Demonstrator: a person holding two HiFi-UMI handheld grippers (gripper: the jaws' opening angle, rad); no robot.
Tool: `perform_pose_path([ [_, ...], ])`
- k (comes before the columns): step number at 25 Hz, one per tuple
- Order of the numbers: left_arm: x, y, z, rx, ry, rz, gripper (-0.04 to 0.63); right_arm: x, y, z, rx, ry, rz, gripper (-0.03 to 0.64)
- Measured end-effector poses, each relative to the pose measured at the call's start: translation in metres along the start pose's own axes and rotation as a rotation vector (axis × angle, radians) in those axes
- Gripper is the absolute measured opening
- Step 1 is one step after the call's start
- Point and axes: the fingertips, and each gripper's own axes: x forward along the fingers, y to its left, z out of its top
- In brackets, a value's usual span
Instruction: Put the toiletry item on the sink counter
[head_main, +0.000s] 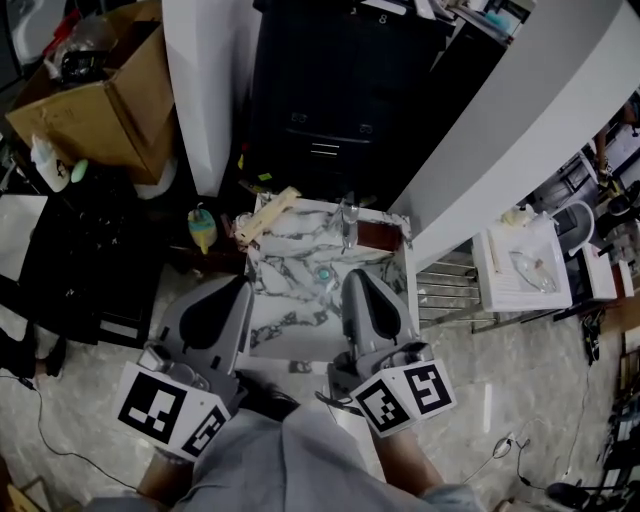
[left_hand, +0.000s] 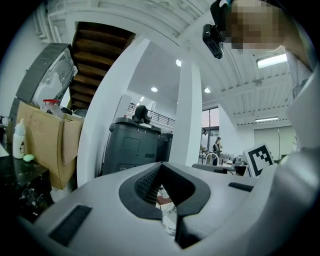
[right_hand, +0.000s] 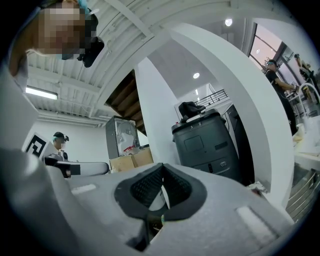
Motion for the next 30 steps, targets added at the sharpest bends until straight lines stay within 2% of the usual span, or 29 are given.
perform_pose_path([
  [30,0.004,-0.01,0.002,0.006,0.0,0.009,0.005,-0.007,-0.011,0.0,0.007,0.013,-0.009,-0.003],
])
